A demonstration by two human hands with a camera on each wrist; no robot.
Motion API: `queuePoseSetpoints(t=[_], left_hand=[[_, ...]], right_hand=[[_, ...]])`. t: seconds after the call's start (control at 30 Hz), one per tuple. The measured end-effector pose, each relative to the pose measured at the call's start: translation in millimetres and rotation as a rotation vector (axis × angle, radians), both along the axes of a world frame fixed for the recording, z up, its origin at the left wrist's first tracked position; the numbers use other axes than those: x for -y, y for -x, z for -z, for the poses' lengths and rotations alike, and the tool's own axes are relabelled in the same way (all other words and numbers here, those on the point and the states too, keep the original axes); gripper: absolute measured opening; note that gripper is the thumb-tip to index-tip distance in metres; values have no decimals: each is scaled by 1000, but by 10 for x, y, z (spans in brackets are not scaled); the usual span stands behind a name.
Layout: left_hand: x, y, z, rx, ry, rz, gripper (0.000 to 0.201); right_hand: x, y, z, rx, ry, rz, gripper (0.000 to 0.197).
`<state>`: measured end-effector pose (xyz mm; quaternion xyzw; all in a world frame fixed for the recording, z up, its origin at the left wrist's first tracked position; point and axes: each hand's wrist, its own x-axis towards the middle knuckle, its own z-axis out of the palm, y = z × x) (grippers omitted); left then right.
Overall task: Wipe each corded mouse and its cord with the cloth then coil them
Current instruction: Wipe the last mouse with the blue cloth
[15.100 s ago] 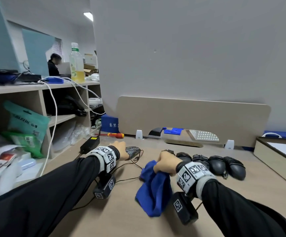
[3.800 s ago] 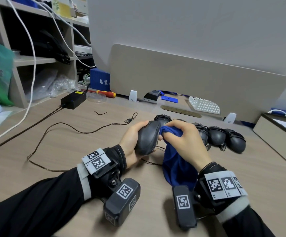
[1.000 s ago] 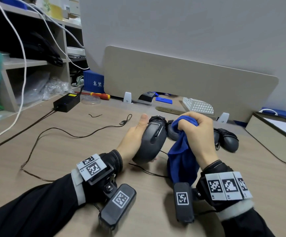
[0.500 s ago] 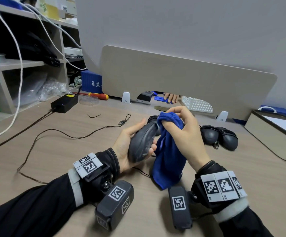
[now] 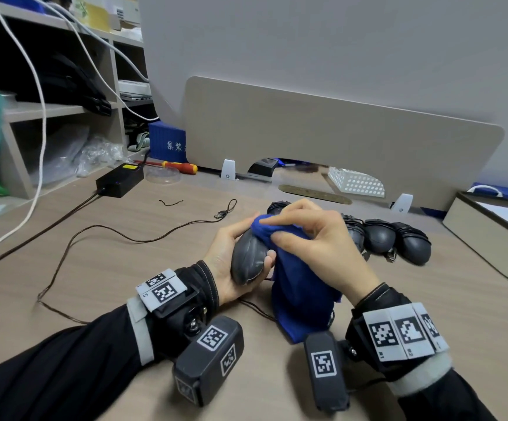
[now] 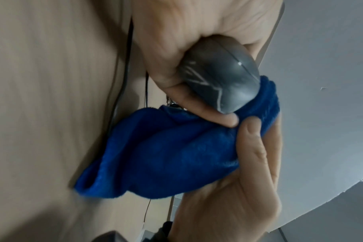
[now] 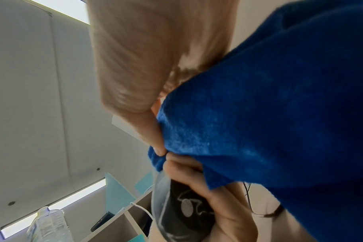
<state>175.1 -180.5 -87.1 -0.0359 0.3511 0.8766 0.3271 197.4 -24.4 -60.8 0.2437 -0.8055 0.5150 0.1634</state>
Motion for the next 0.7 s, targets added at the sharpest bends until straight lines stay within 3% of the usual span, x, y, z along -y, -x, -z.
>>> queuePoseSetpoints(t=[0.1, 0.27, 0.5, 0.7], left_hand=[[-6, -13, -26, -9, 28, 45, 42], [56, 47, 42, 2, -12, 49, 47], [-62, -19, 22, -222, 103, 40, 57], [-16, 18, 18, -141, 141, 4, 58]], right_hand=[[-47, 48, 24, -65, 18, 136, 38], [35, -38, 7, 41, -19, -77, 32], [9, -16, 6, -22, 0, 48, 31], [38, 13, 43, 15, -149, 44, 28]])
